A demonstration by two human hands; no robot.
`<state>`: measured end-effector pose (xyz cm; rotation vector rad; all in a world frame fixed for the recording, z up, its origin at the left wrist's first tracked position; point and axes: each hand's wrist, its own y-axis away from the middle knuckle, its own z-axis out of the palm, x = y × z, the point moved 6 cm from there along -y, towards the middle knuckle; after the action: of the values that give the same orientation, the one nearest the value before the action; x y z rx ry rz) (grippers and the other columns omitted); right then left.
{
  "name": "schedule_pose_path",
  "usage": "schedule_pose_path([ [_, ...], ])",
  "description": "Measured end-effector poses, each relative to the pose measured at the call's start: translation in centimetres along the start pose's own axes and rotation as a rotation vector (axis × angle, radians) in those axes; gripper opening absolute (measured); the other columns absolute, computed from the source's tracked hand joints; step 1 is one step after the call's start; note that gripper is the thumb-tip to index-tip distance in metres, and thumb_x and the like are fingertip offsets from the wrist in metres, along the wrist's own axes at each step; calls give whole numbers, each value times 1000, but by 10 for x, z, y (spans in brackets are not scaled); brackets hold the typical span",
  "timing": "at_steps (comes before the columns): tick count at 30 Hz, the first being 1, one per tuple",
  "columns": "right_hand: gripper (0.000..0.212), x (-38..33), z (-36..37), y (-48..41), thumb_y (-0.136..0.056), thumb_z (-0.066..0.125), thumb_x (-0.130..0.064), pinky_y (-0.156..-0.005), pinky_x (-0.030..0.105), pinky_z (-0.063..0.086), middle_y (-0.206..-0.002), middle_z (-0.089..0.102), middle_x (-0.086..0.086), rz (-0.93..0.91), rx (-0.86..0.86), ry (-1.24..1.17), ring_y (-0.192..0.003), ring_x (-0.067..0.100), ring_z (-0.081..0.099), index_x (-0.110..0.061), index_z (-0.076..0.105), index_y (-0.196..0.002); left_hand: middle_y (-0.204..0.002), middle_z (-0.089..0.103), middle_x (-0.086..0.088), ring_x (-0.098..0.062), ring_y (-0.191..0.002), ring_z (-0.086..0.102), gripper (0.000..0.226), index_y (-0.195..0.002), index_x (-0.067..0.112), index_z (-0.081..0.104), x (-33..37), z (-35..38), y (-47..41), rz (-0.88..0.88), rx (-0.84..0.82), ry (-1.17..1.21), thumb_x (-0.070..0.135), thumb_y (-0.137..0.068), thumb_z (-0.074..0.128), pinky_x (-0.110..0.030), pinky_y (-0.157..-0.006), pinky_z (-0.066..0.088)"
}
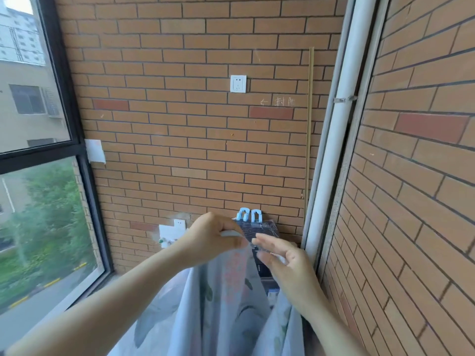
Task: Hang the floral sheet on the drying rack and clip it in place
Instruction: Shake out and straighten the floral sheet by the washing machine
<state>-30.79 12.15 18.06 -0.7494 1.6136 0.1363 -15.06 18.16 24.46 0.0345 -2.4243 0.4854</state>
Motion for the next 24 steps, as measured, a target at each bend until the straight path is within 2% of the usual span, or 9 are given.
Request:
schedule_pose_path([
  [2, 27, 0, 13, 0, -92, 62, -16, -89, 6, 43, -112, 70, -17, 3, -88, -24, -109, -7, 60, -23, 67, -117, -78, 73, 5, -3, -77, 64, 0, -77, 24, 76, 6, 4, 3, 35, -15, 19, 24, -77, 76, -10, -63, 44],
  [4, 16, 0, 19, 1, -93, 62, -17, -85, 10, 46, -102, 73, -12, -13, -114, -43, -99, 0, 65, -19, 73, -104, -77, 73, 8, 2, -73, 63, 1, -77, 25, 76, 8, 4, 5, 63, -30, 31, 24, -78, 76, -7, -63, 43],
  [6, 18, -2, 21, 2, -90, 62, -28, -74, 13, 43, -83, 69, -5, -43, -88, -36, -80, 7, 60, -14, 72, -87, -77, 73, 9, 4, -70, 62, 2, -78, 24, 77, 5, 3, 7, 70, -48, 57, 26, -78, 76, -12, -65, 47],
  [8, 28, -5, 21, 1, -88, 57, -34, -67, 19, 39, -73, 57, 1, -100, -58, -3, -73, 9, 50, -9, 66, -79, -72, 71, 4, -1, -64, 59, 12, -78, 20, 75, -1, 2, 10, 50, -69, 111, 32, -78, 76, -23, -65, 48],
  [12, 30, -21, 8, -5, -88, 56, -33, -58, 22, 31, -63, 42, 1, -197, 41, 57, -62, 9, 37, -9, 59, -71, -57, 38, 2, -9, -52, 31, 34, -64, 10, 59, -17, -1, 19, -22, -74, 150, 36, -82, 73, -21, -47, 25],
  [16, 29, -42, -18, -21, -90, 59, -29, -58, 19, 34, -62, 48, 7, -254, 114, 158, -61, 7, 41, -6, 62, -74, -52, 35, 12, -8, -49, 31, 40, -53, 23, 48, -41, -14, 28, -131, -40, 243, 33, -78, 78, -18, -46, 23],
  [19, 22, -59, -42, -37, -92, 61, -26, -61, 20, 38, -68, 59, 10, -294, 181, 259, -64, 7, 49, -15, 66, -74, -51, 32, 12, -5, -48, 27, 45, -58, 18, 41, -56, -31, 30, -137, 25, 155, 34, -72, 81, -20, -47, 18],
  [22, 20, -76, -69, -53, -93, 62, -20, -61, 20, 38, -65, 58, 5, -312, 283, 312, -62, 7, 48, -16, 66, -74, -47, 33, 9, -8, -46, 29, 43, -55, 19, 33, -69, -49, 32, -119, 104, -66, 45, -60, 66, -25, -49, 17],
  [24, 21, -89, -87, -62, -94, 61, -18, -59, 15, 37, -66, 58, 4, -326, 350, 338, -62, 7, 46, -17, 64, -73, -47, 37, 7, -8, -46, 32, 43, -54, 18, 38, -79, -63, 32, -165, 136, -107, 50, -57, 66, -26, -50, 21],
])
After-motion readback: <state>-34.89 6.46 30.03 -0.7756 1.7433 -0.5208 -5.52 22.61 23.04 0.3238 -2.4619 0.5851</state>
